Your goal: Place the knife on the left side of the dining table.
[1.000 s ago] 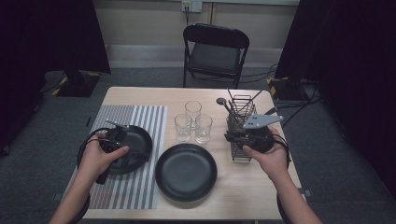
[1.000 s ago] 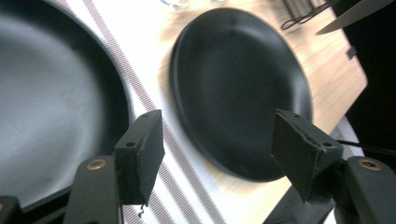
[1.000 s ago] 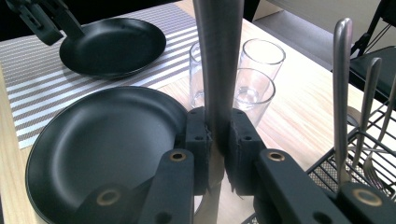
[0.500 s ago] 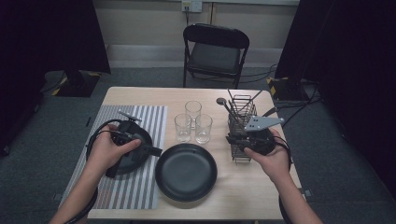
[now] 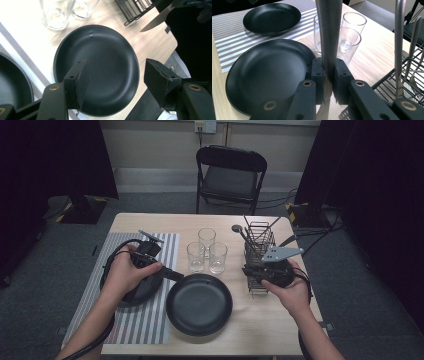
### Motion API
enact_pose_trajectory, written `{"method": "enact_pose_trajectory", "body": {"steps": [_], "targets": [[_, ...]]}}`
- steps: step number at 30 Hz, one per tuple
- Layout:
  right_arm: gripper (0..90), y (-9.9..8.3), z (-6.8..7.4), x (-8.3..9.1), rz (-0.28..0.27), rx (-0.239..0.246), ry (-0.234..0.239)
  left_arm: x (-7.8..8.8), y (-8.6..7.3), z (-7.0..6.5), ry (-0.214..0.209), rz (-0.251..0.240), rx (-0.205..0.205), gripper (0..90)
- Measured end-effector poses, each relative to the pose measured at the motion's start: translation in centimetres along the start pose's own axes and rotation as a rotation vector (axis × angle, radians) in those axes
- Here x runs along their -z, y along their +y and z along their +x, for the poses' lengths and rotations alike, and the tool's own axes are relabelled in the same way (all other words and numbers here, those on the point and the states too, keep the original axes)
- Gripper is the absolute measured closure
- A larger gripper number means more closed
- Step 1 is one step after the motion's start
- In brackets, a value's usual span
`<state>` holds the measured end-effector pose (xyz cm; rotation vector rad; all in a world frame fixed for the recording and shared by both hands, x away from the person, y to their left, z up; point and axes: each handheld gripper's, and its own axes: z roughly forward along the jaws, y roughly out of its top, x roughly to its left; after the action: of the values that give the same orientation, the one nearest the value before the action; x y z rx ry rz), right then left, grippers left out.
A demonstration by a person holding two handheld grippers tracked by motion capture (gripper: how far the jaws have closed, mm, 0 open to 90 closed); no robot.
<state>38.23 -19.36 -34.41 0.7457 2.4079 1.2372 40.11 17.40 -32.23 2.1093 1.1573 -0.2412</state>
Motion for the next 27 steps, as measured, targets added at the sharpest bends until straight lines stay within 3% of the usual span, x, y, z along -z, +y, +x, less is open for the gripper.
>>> {"method": "enact_pose_trajectory", "body": {"steps": [5,6,8,12,16,27], "targets": [[81.0,0.0,0.1,-0.2,0.01,0.005,0.002,-0.1,0.6,-0.6,-0.042,-0.014,0.016,37.5],[81.1,0.0,0.2,-0.3,0.011,0.008,0.001,0.0,0.7,-0.6,-0.04,-0.004,0.006,37.7],[81.1,-0.1,0.3,-0.4,0.014,0.011,0.003,-0.1,0.7,-0.8,-0.045,-0.018,0.033,38.1],[81.1,-0.1,0.6,-0.8,0.028,0.025,0.005,0.0,1.0,-0.8,-0.054,-0.02,0.024,36.8],[81.1,0.0,0.9,-1.2,0.036,0.035,0.007,0.0,1.2,-1.2,-0.062,-0.034,0.046,37.4],[81.1,0.0,1.4,-1.8,0.049,0.048,0.015,-0.3,2.8,-3.3,-0.069,-0.041,0.009,38.3]]}}
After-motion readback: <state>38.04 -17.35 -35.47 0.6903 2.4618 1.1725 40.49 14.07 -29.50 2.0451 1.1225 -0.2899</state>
